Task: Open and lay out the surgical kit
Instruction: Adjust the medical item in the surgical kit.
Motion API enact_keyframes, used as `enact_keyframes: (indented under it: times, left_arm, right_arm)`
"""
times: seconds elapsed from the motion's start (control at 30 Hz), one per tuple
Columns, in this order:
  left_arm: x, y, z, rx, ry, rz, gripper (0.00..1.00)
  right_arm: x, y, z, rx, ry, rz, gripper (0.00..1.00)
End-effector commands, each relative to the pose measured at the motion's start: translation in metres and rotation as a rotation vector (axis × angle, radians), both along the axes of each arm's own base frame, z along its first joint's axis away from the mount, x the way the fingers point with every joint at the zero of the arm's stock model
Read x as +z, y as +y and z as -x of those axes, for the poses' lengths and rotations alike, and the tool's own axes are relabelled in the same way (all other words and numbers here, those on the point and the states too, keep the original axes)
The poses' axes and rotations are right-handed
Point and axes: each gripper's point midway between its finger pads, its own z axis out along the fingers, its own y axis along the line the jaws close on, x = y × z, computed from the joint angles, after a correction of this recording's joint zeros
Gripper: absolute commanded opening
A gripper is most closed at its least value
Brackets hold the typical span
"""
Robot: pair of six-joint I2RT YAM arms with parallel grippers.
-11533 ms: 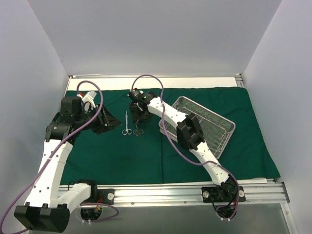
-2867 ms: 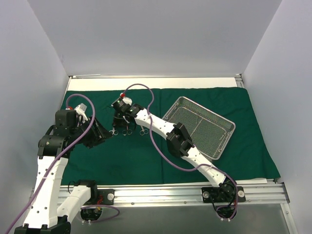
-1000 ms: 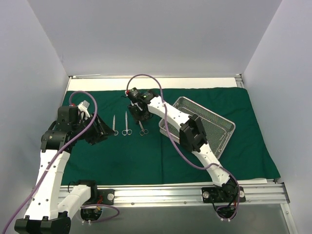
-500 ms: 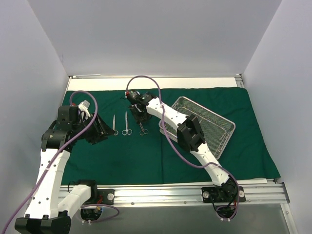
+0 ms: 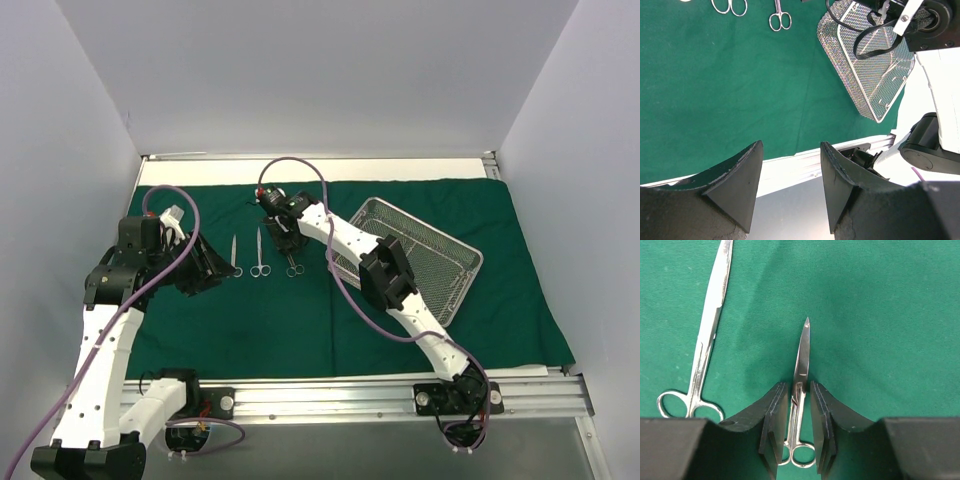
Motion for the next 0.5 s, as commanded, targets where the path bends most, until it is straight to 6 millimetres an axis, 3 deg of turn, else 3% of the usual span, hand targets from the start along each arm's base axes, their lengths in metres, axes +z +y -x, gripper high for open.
enact_keyframes:
  times: [0.0, 0.17, 0.47]
  left_arm:
    - [0.013, -0.001, -0.007, -0.006, -0.068, 0.010, 0.58]
    - [0.013, 0.000, -0.007, -0.005, -0.069, 0.010, 0.58]
    - [0.012, -0.001, -0.007, -0.006, -0.066, 0.015, 0.58]
  right_arm:
    - [-0.007, 0.000, 0.005, -0.002, 0.018, 0.018, 0.26]
    - [-0.019, -0.007, 0.008, -0.021, 0.036, 0.060, 0.24]
    - [-0.024, -0.007, 0.012, -0.039, 0.025, 0.100, 0.10]
